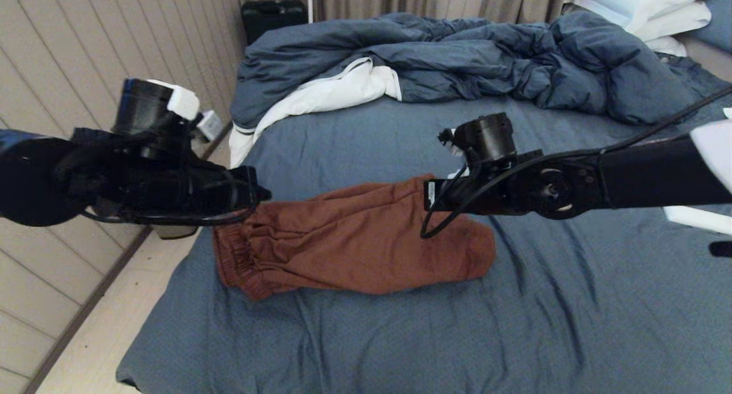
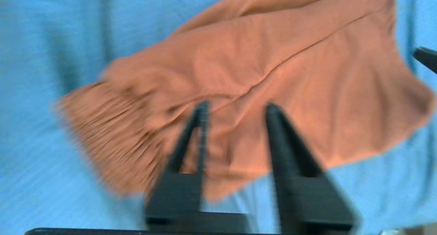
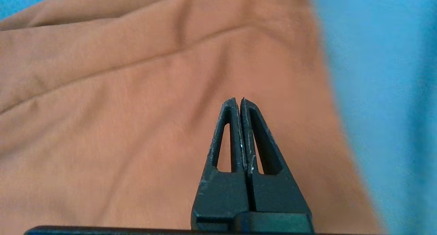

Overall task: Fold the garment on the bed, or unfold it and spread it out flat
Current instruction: Fold the brown shorts

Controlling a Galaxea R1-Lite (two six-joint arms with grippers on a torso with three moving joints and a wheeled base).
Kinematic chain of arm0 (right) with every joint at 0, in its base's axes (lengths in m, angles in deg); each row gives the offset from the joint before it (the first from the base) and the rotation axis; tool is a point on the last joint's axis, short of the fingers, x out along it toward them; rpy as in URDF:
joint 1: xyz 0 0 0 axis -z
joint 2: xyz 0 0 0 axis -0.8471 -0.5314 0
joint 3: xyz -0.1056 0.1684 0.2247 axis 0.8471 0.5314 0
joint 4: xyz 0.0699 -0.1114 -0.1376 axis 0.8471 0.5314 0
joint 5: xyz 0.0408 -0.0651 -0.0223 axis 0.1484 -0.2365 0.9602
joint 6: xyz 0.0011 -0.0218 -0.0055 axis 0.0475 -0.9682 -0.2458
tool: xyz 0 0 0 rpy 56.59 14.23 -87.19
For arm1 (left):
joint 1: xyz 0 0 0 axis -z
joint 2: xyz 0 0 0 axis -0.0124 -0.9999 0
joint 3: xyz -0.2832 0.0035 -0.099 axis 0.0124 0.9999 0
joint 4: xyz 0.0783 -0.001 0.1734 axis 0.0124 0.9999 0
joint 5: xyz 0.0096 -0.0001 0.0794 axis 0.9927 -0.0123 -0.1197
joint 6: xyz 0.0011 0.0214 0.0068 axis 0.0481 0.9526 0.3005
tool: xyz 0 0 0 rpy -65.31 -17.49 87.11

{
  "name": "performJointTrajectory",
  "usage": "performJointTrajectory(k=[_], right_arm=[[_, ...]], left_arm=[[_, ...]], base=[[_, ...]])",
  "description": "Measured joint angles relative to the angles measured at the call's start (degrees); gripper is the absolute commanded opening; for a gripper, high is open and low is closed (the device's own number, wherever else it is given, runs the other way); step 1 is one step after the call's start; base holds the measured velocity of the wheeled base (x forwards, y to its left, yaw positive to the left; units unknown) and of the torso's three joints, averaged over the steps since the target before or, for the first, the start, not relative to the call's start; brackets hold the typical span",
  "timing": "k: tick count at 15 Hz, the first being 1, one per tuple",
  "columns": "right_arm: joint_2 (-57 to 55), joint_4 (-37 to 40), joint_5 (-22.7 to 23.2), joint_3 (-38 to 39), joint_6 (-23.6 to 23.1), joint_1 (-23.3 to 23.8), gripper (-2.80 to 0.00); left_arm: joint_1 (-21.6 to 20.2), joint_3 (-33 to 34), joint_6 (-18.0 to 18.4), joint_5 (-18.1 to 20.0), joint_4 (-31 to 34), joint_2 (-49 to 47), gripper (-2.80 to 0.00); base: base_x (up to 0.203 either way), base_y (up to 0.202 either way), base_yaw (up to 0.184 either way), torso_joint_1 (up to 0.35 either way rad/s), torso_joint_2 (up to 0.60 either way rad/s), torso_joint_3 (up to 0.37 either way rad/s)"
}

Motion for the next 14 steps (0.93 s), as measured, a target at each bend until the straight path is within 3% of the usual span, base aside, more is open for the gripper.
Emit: performJointTrajectory(k=[3,6,11,14], right_arm=[[4.3,8.7,3.5,-0.2,-0.6,2.8,0.00],[6.8,16.6,11.7,-1.4,-2.5,8.0,0.00],[4.6,22.3,15.7,-3.2,-5.3,11.2,0.00],[2.3,23.8,18.7,-4.7,-5.0,10.8,0.00]], left_arm=[[-5.8,0.3,-0.1,4.0,6.1,5.7,0.00],[-12.3,4.6,-0.2,9.0,6.5,7.8,0.00],[-14.4,7.1,-0.4,10.2,5.8,6.2,0.00],[-14.7,8.2,-0.7,10.4,0.7,2.7,0.00]], base=[[0.000,0.000,0.000,0.000,0.00,0.000],[0.000,0.000,0.000,0.000,0.00,0.000],[0.000,0.000,0.000,0.000,0.00,0.000],[0.000,0.000,0.000,0.000,0.00,0.000]])
